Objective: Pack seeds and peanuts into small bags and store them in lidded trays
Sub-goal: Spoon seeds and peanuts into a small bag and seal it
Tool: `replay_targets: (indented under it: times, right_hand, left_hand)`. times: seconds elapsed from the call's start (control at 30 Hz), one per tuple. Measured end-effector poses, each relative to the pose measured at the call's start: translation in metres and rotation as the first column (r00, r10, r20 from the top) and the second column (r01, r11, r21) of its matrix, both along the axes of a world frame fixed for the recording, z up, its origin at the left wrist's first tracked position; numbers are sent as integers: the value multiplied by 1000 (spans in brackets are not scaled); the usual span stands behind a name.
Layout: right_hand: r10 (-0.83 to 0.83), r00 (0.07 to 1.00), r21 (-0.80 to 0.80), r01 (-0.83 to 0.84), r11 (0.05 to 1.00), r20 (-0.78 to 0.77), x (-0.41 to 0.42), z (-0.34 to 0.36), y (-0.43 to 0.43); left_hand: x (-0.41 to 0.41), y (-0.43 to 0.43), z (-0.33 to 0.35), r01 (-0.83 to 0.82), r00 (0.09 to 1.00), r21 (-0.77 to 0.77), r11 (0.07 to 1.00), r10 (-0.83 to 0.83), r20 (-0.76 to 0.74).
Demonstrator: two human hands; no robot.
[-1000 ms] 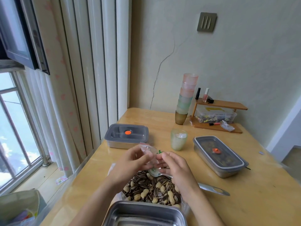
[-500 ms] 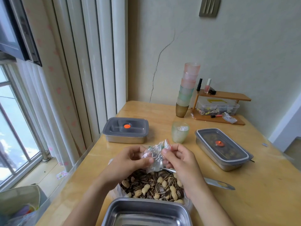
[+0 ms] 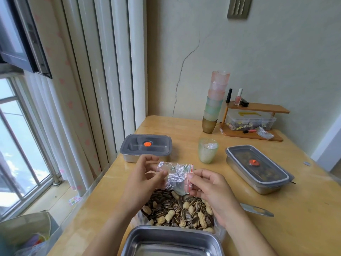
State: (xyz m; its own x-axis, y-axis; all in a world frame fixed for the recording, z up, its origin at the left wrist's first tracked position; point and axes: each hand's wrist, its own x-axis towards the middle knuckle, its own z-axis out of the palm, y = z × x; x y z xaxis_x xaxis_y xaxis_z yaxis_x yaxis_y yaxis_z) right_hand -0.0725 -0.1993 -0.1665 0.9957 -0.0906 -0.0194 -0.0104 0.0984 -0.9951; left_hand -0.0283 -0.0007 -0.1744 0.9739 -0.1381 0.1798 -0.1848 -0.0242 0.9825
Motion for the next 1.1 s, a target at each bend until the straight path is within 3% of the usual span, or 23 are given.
replay_targets:
  times: [0.17,0.23,0.37,0.43,0.63,0.87,1.0,1.1]
  right_hand:
    - [-65,996,-32,67,997,59,0,-1,3]
    - [-59,995,-64,64,996,85,0,-1,5]
    - [-10,992,-83,21,996,129,-1,-1,10]
    - [25,991,-74,-16,997,134,-2,0,14]
    - [40,992,-85,-30,996,122,-2,-4,14]
    - [5,980,-276,51,960,197,-1,-5,11]
    - [17,963,-514,129,848,269,-3,-7,12]
    - [33,948,-575,163,802,315,-5,-8,16]
  left_hand:
    - [4,-1,-5,-174,924,247,953,71,377]
    - [4,-1,-3,-203,897,267,942,70,436]
    - [-5,-5,2,182,946,198,963,-226,231]
    - [-10,-9,5,288,938,137,948,-308,161]
    - [-10,-6,4,284,957,20,959,-284,61]
    - [-14,-9,7,272,959,99,957,-279,57]
    - [-15,-12,5,258,966,34,966,-259,22]
    - [-14,-12,2,240,971,-22,970,-240,12]
